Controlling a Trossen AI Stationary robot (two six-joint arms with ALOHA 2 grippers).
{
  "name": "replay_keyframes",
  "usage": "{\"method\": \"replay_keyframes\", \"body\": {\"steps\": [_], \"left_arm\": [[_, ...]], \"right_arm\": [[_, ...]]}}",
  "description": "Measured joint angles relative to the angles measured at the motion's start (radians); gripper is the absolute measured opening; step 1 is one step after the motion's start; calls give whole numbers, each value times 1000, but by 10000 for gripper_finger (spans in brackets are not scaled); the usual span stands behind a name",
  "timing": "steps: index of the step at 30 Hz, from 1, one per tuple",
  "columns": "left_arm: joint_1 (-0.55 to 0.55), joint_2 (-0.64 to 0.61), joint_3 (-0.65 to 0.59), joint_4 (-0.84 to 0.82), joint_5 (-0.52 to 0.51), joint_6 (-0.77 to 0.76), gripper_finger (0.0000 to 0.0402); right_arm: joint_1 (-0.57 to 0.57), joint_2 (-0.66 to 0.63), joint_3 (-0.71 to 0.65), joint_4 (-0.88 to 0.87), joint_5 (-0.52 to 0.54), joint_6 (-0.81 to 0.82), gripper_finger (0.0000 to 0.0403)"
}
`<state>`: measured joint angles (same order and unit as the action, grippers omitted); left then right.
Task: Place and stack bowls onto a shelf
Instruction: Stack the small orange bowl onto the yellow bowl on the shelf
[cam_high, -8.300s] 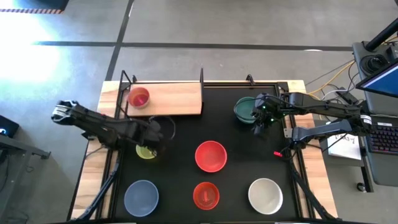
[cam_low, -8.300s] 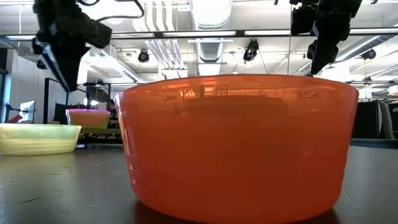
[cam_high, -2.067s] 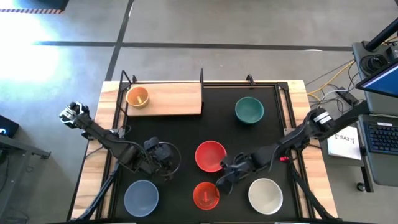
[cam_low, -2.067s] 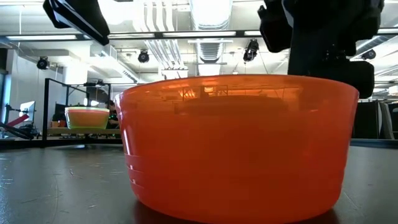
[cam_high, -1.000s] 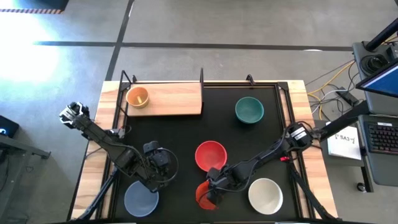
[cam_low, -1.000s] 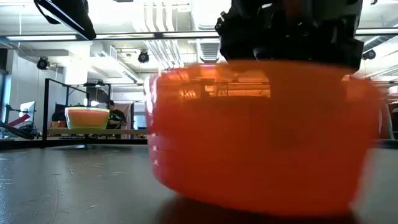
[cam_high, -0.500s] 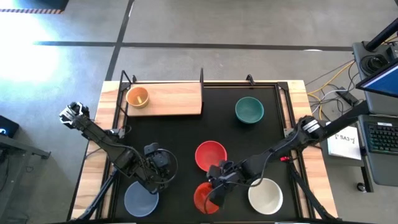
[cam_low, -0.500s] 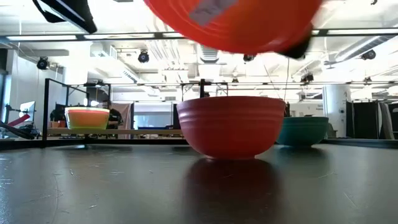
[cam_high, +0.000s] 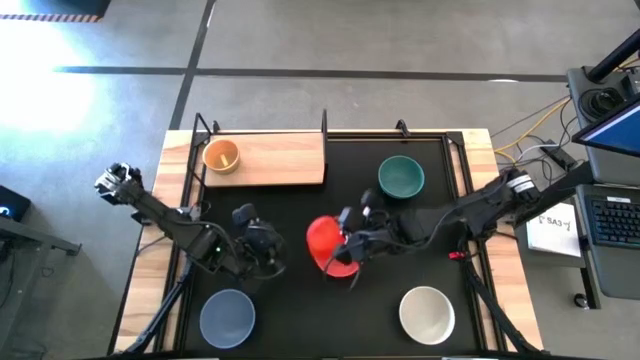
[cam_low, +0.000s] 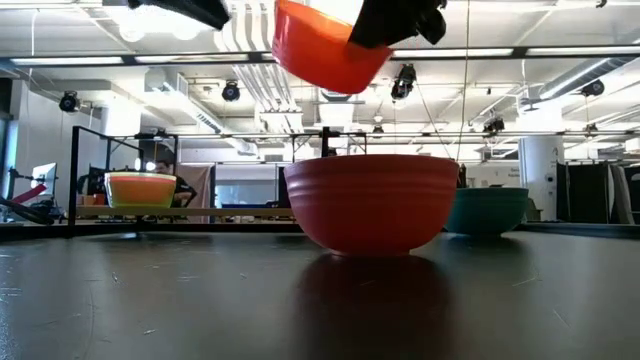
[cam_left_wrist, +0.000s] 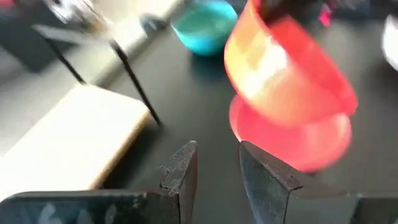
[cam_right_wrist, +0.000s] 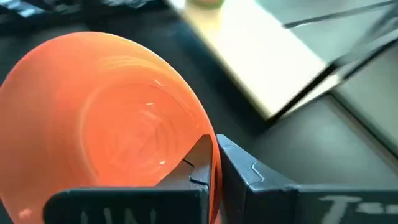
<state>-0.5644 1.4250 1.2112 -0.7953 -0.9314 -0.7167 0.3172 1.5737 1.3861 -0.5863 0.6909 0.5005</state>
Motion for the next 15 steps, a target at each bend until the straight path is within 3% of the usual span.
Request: {"method": "replay_keyframes", "body": {"steps": [5, 15], "left_arm": [[50, 15, 79, 0, -119, 70, 103], [156, 15, 157, -4, -67, 82, 103]], "right_arm": [[-50, -8, 0, 0, 79, -5, 8], [-124, -10, 20, 10, 95, 50, 8]]}}
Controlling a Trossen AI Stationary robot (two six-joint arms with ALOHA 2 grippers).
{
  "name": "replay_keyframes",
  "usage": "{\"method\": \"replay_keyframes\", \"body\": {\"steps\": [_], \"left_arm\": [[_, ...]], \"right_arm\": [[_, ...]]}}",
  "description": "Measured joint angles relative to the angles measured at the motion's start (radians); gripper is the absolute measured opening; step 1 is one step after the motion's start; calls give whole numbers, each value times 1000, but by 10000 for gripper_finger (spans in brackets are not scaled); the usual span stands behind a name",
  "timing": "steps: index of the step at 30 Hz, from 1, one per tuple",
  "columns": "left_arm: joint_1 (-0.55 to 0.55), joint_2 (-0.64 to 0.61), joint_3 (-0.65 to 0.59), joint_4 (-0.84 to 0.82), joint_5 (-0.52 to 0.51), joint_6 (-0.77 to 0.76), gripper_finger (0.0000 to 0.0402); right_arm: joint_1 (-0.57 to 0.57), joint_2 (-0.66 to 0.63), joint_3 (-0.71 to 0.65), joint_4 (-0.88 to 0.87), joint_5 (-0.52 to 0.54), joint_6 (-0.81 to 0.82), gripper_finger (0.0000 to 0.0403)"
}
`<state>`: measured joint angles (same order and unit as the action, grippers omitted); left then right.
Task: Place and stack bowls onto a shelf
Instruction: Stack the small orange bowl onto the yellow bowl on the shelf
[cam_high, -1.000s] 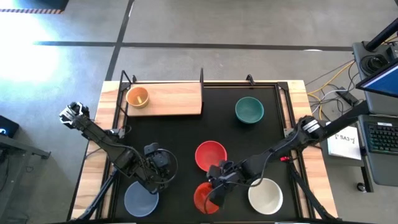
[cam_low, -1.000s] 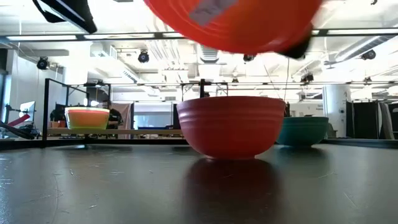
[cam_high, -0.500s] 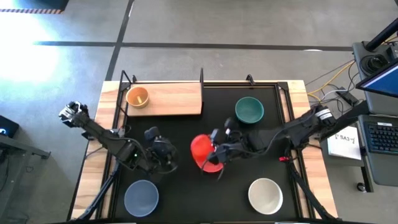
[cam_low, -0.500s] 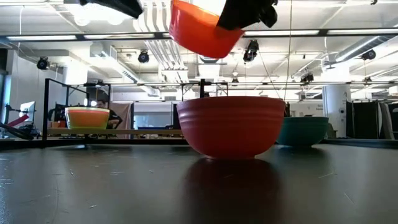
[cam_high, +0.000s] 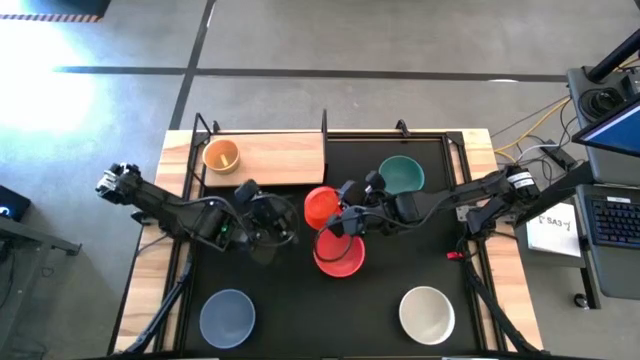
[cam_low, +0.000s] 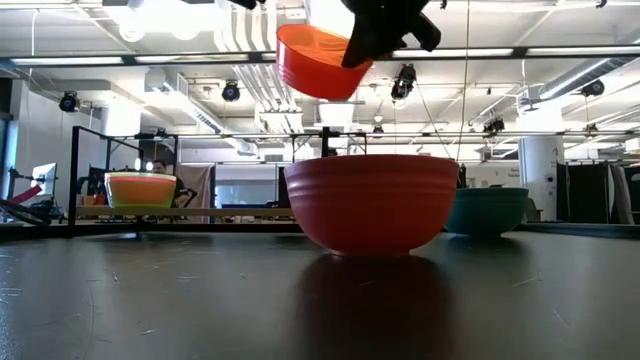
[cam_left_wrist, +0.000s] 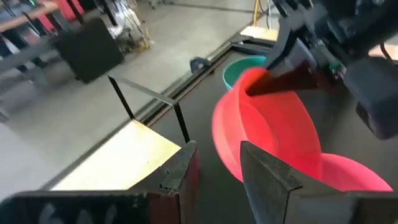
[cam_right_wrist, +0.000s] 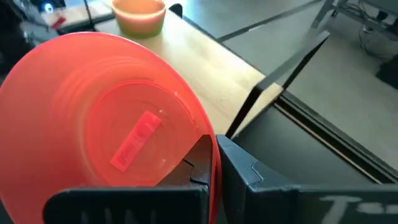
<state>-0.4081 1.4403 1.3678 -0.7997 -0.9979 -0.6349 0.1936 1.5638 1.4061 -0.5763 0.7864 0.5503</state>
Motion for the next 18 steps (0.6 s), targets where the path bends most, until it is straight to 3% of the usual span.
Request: {"method": "replay_keyframes", "body": {"steps": [7, 18], "left_arm": [[62, 1, 12, 4, 165, -2, 103], [63, 0, 12, 21, 187, 10, 103]], "right_arm": [[-7, 0, 58, -8, -26, 0, 9], [-10, 7, 63, -30, -19, 7, 9]]}}
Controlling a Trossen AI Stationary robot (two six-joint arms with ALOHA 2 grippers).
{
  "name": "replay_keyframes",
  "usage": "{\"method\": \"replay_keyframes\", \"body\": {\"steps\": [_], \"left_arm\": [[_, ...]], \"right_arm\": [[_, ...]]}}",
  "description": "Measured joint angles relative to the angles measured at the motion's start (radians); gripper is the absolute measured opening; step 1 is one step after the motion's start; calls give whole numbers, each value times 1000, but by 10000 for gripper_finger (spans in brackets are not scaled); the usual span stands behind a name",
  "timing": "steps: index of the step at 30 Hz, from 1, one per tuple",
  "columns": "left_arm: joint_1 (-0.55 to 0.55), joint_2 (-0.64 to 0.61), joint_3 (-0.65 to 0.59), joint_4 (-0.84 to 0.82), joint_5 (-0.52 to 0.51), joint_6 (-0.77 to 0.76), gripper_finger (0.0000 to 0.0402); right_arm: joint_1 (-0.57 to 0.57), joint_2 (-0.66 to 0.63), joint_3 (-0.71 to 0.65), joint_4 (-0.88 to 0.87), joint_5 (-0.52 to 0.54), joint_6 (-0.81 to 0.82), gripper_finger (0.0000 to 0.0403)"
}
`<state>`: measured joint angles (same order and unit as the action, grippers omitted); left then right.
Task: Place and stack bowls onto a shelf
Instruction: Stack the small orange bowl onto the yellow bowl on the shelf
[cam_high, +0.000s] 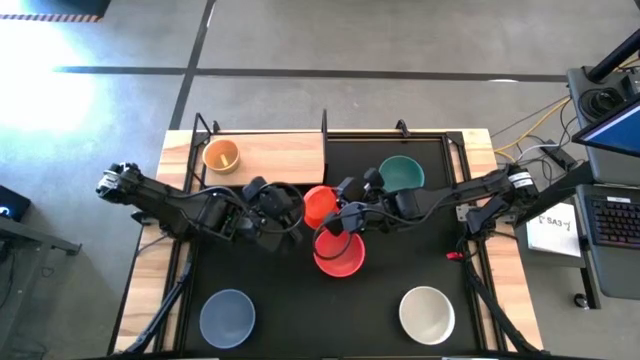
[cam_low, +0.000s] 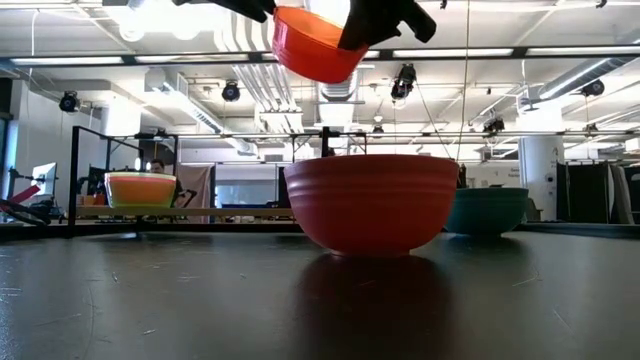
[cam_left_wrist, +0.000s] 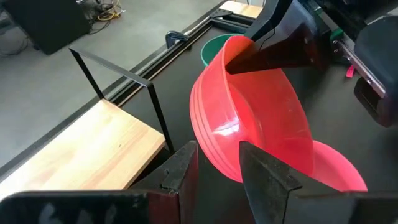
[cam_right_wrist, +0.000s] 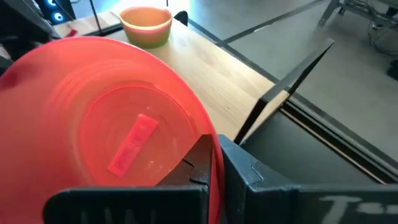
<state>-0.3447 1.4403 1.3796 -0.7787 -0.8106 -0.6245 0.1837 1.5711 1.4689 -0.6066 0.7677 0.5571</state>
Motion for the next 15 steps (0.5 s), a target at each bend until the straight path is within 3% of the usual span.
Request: {"method": "replay_keyframes", "body": {"steps": [15], "left_arm": [[64, 0, 60, -14, -69, 150, 103]], "right_arm": [[-81, 0, 0, -3, 74, -53, 8]]}}
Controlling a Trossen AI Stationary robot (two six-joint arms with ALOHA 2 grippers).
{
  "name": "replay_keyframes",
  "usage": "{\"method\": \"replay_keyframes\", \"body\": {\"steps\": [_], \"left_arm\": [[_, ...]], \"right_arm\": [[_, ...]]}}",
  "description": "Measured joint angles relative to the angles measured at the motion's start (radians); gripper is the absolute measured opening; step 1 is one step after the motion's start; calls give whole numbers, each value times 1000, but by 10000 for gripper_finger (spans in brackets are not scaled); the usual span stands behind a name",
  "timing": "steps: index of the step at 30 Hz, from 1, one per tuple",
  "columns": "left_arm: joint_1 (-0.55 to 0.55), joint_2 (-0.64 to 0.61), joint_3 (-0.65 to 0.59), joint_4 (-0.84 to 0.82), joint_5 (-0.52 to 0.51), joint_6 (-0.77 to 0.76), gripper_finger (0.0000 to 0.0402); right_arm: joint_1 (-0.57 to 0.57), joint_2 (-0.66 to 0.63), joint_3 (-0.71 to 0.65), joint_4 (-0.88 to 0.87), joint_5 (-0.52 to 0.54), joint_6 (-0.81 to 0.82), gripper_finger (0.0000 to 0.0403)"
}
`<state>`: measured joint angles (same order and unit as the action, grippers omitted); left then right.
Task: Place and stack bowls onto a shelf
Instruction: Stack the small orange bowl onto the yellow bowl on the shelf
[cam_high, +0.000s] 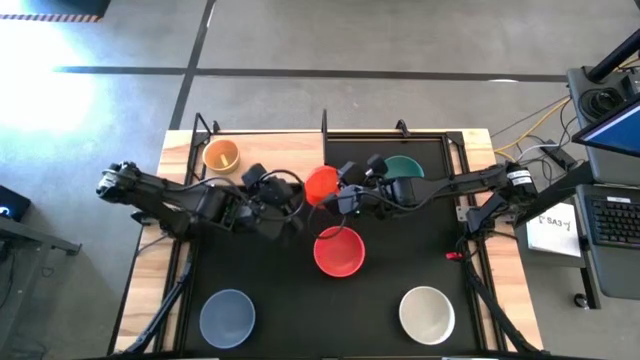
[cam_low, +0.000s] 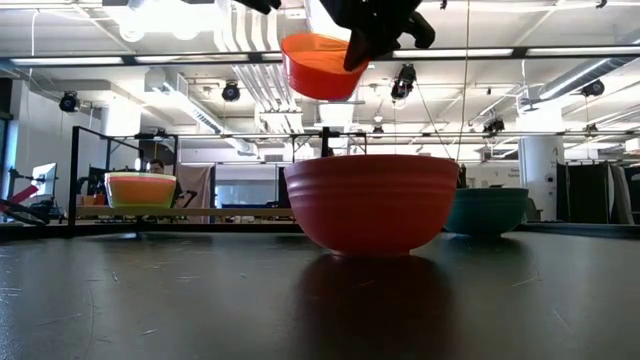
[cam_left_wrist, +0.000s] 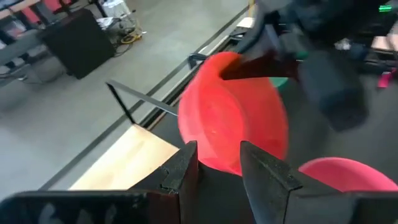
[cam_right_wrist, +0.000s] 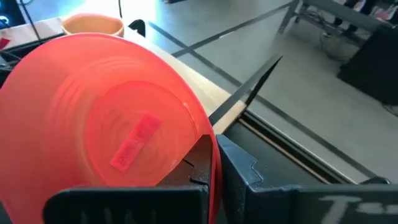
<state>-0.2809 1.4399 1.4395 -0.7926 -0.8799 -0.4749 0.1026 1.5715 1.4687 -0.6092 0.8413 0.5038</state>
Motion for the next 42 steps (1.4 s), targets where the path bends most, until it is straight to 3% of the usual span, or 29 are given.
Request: {"method": "replay_keyframes", "body": {"steps": [10, 29, 42], "left_arm": [[92, 0, -3, 0, 18, 52, 103], [100, 10, 26, 11, 26, 103, 103], [141, 54, 25, 23, -20, 142, 89]], "right_arm": [[-1, 0, 0, 135, 16, -160, 8], [-43, 0, 0, 170, 49, -175, 8], [-32, 0, -1, 201, -42, -208, 9]]}}
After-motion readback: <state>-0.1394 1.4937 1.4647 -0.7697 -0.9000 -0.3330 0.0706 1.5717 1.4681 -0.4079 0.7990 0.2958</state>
